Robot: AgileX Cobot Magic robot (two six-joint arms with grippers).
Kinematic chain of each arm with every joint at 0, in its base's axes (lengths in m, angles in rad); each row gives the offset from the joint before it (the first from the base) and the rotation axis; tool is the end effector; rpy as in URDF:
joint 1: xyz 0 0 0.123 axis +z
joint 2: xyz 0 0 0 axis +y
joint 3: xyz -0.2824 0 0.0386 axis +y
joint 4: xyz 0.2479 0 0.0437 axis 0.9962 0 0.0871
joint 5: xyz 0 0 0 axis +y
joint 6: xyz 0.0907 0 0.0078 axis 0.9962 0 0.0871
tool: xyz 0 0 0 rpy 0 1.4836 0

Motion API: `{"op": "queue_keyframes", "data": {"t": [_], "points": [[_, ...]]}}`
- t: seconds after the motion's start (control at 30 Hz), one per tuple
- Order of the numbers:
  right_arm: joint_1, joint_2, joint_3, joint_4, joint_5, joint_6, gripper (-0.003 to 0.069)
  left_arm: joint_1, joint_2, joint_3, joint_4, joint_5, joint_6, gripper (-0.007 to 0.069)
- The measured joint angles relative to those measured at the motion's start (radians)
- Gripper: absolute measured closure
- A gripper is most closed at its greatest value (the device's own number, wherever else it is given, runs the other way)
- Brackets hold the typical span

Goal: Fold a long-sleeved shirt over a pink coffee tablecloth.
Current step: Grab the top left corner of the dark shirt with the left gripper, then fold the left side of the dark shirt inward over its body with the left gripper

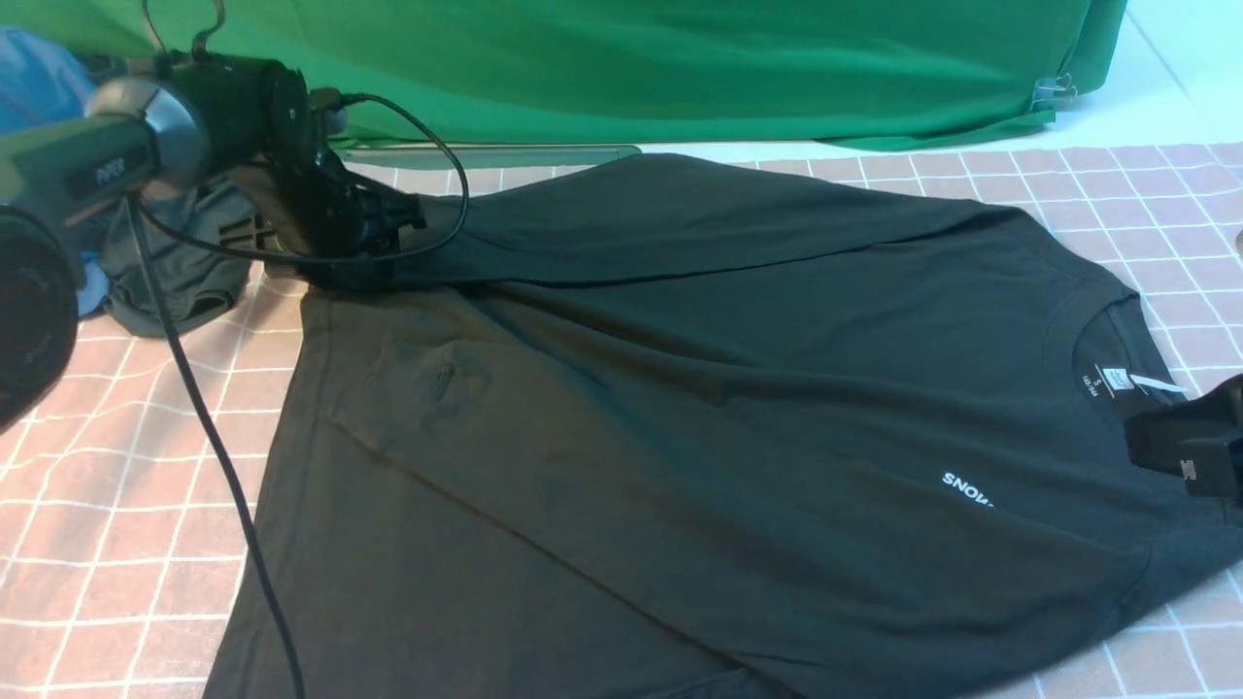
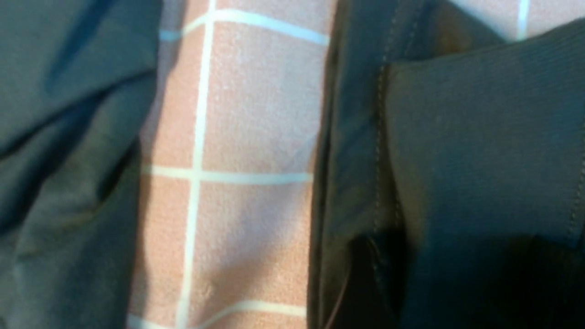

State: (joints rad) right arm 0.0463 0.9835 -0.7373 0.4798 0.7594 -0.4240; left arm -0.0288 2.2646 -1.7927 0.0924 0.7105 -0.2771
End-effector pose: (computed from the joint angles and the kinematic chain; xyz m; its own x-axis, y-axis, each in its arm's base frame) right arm 0.1815 0.0374 0.2960 -0.7390 -0.0941 -0.6671 -0.2985 0.9335 0.1989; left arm 0.4925 -0.0087 0.1609 -0.8690 -0.1802 -0.4609 -0.1814 0.9825 -0.0422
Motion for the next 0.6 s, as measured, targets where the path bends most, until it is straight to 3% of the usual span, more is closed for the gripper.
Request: {"op": "queue_keyframes", "data": {"t": [0.07,0.13,0.2,0.23,0.3,0.37,0.6], "points": [[0.0,0.0,0.0,0.0,0.0,0.0,0.0517,0.0,0.001,-0.004,0.0,-0.002,0.0,0.0194],[0.0,0.0,0.0,0.0,0.0,0.0,0.0515,0.0,0.001,-0.004,0.007,-0.005,0.0,0.0258],[0.0,0.0,0.0,0.0,0.0,0.0,0.0515,0.0,0.001,-0.005,0.018,-0.006,0.0,0.0363],[0.0,0.0,0.0,0.0,0.0,0.0,0.0515,0.0,0.001,-0.005,0.019,-0.006,0.0,0.0374],[0.0,0.0,0.0,0.0,0.0,0.0,0.0515,0.0,0.001,-0.005,0.023,-0.004,0.0,0.0515],[0.0,0.0,0.0,0.0,0.0,0.0,0.0515,0.0,-0.009,-0.005,0.025,0.01,0.0,0.0579],[0.0,0.0,0.0,0.0,0.0,0.0,0.0515,0.0,-0.098,-0.004,0.026,0.053,0.0,0.0593]]}}
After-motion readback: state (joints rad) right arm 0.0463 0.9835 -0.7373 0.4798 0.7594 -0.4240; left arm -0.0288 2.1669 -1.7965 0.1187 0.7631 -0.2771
